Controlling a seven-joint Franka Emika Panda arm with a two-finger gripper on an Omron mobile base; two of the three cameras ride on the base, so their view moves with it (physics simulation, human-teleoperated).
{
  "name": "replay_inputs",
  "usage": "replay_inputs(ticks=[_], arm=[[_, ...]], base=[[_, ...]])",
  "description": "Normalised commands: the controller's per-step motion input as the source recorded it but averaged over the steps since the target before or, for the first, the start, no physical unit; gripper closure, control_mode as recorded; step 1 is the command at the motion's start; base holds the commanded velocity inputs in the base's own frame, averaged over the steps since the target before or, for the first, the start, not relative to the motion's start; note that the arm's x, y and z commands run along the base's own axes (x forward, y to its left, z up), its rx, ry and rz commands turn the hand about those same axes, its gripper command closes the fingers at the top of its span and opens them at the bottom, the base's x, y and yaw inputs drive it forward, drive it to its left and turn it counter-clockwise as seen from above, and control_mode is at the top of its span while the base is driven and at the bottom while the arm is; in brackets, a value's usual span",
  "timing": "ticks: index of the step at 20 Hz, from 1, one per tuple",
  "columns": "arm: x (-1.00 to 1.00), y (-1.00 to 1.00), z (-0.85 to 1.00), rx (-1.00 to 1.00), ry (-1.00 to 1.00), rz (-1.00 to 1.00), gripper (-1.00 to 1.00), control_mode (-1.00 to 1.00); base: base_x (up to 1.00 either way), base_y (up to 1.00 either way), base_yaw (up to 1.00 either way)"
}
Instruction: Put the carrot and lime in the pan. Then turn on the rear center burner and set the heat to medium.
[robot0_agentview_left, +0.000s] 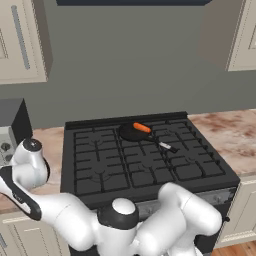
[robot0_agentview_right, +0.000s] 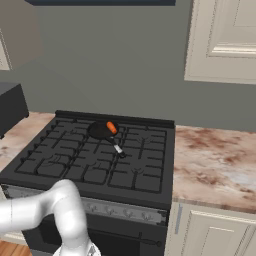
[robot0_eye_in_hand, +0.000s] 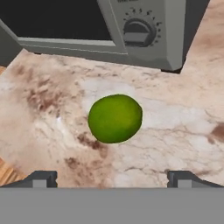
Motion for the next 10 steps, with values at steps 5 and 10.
replay_inputs(ticks=[5, 10], arm=[[0.17, 0.3, -0.01, 0.0, 0.02, 0.0, -1.0, -1.0], [0.01, 0.2, -0.1, -0.04, 0.0, 0.0, -1.0, -1.0]], base=[[0.0, 0.0, 0.0], [0.0, 0.0, 0.0]])
